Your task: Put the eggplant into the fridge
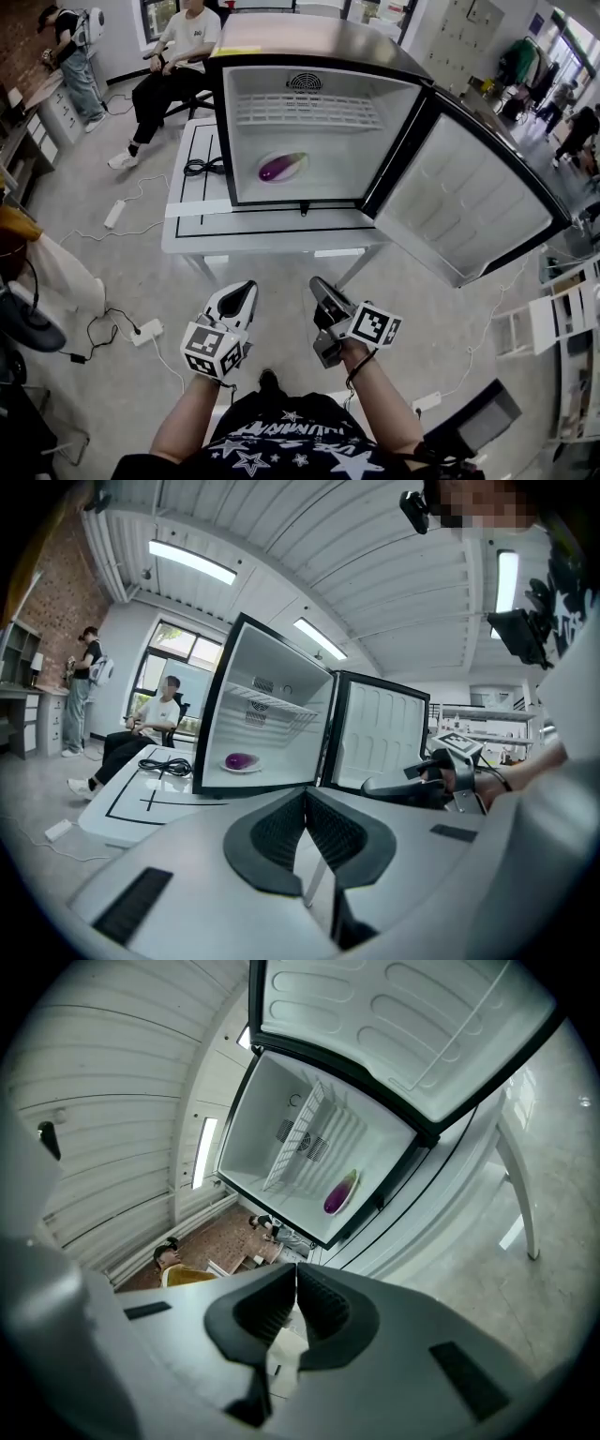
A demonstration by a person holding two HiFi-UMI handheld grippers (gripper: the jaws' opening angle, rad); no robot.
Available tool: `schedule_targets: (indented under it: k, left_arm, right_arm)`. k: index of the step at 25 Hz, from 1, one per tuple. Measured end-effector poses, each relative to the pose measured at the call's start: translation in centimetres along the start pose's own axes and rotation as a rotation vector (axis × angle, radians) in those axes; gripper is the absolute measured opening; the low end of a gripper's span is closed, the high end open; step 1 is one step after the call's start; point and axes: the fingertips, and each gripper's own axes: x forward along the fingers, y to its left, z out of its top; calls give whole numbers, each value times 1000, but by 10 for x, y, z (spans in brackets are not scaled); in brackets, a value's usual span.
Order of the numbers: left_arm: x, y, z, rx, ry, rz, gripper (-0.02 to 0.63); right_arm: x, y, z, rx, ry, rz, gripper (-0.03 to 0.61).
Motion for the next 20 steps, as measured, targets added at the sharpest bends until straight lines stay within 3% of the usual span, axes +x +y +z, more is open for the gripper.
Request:
schedule_targets:
  k: [6, 20]
  left_arm:
    - [0, -19, 4, 18, -8, 24, 9]
    - [-17, -122, 1, 37, -22, 18, 9]
  right_arm:
    - [-23, -1, -5, -22, 20, 18, 9]
    - [-133, -2, -4, -52, 8, -6, 8]
